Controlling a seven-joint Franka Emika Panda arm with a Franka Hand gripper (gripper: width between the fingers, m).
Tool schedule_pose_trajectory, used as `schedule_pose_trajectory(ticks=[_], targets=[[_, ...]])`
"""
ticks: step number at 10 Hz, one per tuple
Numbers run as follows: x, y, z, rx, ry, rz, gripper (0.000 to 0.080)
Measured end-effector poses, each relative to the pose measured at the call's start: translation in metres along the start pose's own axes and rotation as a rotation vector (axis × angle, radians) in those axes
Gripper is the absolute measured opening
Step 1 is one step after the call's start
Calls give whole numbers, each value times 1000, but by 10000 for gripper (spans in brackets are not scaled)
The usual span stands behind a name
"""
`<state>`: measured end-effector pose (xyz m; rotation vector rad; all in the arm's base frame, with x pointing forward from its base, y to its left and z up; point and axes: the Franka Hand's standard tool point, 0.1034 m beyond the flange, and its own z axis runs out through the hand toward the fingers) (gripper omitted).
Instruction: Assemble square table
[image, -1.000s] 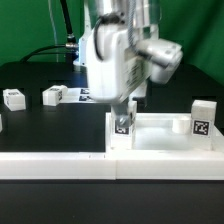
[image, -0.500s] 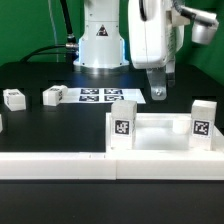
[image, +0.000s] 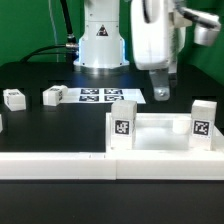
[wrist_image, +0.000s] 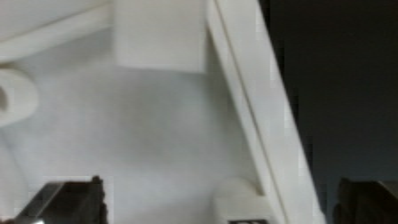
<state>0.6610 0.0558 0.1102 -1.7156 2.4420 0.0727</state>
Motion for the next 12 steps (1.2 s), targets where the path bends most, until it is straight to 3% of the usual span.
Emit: schedule_pose_trajectory(ticks=[1,2,3,4,5,9,12], targets=[[-4,28,2,-8,4,-14,649],[0,39,4,19,5,-10,649],[6,53,9,80,8,0,649],[11,69,15,48,21,-19,649],[11,69,17,27,23,-19,649],[11,70,19,25,25,-33,649],[42,79,31,9,51,-417,649]])
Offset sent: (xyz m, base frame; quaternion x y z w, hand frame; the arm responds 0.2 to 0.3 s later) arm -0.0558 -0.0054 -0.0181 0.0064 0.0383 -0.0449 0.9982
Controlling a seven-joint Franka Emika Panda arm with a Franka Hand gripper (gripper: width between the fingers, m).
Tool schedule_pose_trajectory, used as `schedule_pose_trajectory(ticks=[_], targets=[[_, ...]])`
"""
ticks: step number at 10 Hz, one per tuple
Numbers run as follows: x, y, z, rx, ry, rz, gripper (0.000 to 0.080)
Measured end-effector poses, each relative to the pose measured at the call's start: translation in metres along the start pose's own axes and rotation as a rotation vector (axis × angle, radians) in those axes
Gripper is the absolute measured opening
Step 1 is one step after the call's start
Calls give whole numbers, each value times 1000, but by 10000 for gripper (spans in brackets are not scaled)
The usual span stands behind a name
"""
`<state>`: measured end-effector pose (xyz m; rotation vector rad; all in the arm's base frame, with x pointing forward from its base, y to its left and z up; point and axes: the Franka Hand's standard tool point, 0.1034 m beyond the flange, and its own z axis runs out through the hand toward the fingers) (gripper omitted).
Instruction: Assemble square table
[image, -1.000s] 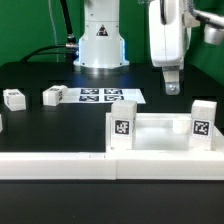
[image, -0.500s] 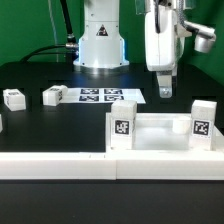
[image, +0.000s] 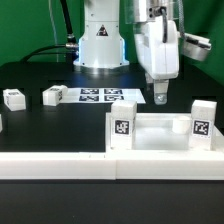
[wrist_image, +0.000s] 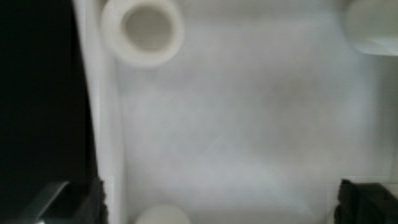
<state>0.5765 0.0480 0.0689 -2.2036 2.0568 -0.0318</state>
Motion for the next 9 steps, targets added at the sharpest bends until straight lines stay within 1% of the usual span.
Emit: schedule_pose_trajectory(ticks=[1,6,7,8,9], targets=[[0,3,2,-6,0,-13,649],[0,4,3,-6,-2,-13,649],[-6,12,8,-20,-4,-21,649],[-7,24,17,-32,2,-20,649],[-5,33,31,-55,11,-22,649]])
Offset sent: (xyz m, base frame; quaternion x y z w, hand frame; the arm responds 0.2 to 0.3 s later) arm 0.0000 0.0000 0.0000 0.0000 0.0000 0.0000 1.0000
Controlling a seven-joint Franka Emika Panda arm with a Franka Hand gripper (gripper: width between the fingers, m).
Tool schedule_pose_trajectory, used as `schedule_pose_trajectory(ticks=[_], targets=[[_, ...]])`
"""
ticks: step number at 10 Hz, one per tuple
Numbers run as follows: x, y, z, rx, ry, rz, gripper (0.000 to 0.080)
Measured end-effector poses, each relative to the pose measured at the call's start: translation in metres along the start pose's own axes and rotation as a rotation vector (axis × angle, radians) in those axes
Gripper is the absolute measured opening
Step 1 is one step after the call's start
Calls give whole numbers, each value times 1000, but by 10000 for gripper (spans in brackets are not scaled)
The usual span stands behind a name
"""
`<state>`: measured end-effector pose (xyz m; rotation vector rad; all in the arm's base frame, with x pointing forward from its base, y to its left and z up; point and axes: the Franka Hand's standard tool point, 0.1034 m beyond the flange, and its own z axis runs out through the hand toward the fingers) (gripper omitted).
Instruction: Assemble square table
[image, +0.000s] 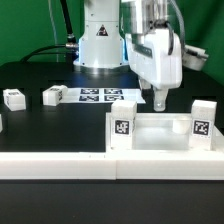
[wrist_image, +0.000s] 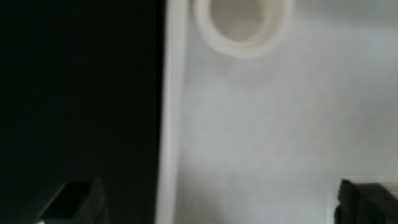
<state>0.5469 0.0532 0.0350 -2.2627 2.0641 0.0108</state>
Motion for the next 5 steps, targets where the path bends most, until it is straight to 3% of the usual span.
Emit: schedule_pose_trajectory(ticks=[1,3,4,5], targets=[[4,0,16,-19,11,0,649],[4,-3,18,-17,13,-2,631],[4,-3,19,-19,14,-2,455],[4,-3,19,-19,14,-2,455]])
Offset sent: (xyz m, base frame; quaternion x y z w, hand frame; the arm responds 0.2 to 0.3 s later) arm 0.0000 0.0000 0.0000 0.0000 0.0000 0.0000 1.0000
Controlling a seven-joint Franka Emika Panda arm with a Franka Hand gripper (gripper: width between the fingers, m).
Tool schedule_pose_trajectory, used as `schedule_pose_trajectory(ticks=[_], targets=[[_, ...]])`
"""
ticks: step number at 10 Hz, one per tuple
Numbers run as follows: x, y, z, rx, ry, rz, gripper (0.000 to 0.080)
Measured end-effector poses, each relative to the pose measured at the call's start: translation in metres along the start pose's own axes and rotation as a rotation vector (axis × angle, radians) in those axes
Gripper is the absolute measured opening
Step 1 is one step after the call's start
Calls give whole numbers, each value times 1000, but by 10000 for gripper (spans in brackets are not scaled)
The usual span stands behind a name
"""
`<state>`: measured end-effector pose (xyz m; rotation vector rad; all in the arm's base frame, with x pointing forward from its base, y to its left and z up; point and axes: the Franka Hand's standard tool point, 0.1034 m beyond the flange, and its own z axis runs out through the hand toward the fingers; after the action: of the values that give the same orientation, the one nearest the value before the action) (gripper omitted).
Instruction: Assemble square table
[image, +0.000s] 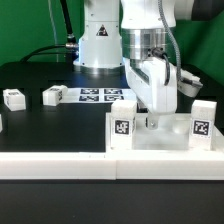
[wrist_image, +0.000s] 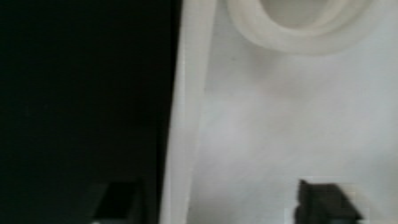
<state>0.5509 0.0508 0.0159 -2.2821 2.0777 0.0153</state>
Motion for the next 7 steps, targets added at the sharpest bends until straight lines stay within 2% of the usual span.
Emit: schedule_pose_trajectory(ticks=[1,2,3,4,7], targets=[[0,3,1,-10,-3,1,265],[-1,9,4,-28,-9,2,265],[-1,12,5,-39,-12,6,125],[0,13,5,-40,-12,14,76],[1,13,5,-40,-12,16,76]])
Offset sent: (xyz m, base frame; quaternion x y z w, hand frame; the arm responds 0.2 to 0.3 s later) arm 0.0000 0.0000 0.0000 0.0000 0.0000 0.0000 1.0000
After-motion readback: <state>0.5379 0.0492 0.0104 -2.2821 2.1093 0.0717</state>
